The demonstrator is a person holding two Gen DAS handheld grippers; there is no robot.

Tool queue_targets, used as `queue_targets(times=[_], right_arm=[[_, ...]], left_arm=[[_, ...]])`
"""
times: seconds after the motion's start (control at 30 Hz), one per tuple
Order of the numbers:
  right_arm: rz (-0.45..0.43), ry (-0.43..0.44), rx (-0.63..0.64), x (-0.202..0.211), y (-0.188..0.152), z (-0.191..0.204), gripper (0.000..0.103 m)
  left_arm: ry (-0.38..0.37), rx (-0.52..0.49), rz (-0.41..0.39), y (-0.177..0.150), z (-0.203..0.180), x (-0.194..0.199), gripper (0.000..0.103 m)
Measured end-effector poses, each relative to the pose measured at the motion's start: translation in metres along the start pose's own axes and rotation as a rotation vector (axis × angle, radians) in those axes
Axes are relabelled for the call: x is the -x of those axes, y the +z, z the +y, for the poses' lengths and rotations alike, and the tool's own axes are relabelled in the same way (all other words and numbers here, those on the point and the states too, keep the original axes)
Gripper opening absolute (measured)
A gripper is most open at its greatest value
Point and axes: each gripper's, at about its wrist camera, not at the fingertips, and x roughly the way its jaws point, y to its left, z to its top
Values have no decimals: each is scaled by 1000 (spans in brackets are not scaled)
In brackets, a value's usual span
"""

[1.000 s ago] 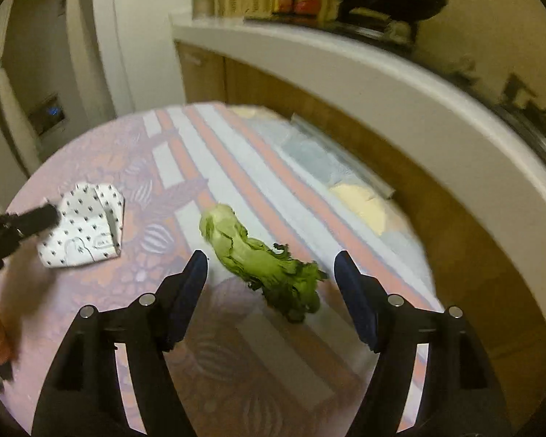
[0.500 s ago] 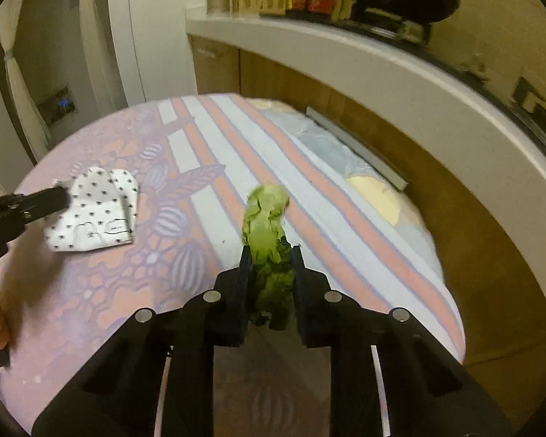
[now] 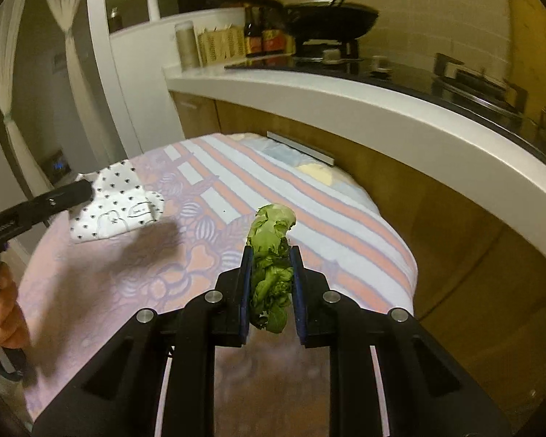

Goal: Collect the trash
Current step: 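Grasp the second bok choy with the right tool while the left tool holds the napkin, then carry the napkin and bok choy to the basket and open both tools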

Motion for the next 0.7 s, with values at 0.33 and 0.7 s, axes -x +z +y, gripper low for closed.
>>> queue_targets(times=[0.33,0.7], right_arm=[[-67,62,-114,53,-43,-17,17],[-129,84,-211,94,-81,-25,17]], left_arm=[[-56,-8,-9,-13,-30,22,5],[-143,-35,0,-27,-62,40,5]])
